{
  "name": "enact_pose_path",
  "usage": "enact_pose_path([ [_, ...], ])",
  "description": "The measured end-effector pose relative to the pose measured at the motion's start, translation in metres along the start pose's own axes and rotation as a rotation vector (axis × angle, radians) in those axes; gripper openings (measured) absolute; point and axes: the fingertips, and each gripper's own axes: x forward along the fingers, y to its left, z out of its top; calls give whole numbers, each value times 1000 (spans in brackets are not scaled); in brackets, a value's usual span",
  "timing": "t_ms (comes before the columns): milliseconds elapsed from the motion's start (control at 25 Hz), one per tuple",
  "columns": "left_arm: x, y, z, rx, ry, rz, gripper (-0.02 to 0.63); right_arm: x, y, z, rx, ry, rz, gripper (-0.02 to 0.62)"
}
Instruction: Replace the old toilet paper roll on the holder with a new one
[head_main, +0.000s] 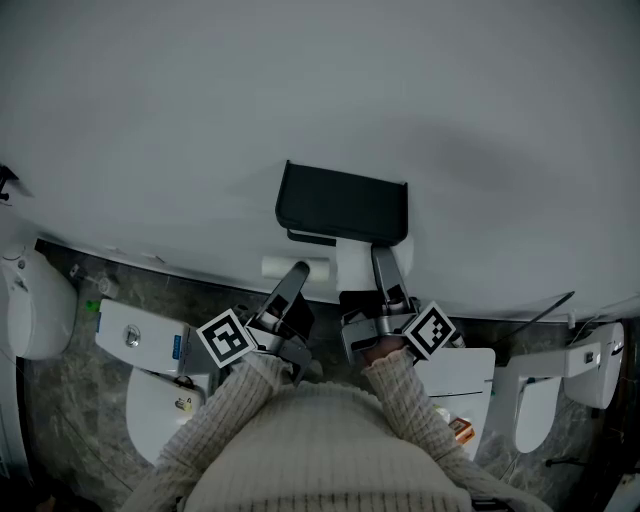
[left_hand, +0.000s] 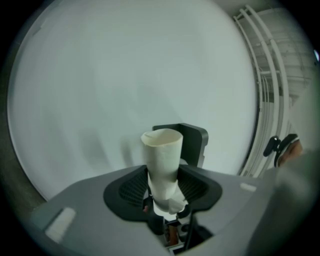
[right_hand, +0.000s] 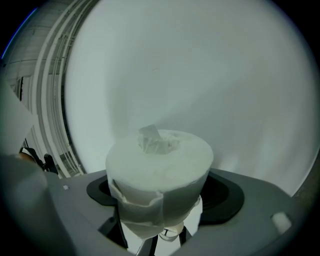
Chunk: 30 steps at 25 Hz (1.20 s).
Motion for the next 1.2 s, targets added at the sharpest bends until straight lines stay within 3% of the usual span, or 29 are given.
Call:
enact_pose_path([
  [1200, -49, -2, 31, 32, -90, 43, 173, 33, -1, -56, 23, 40, 9, 437],
])
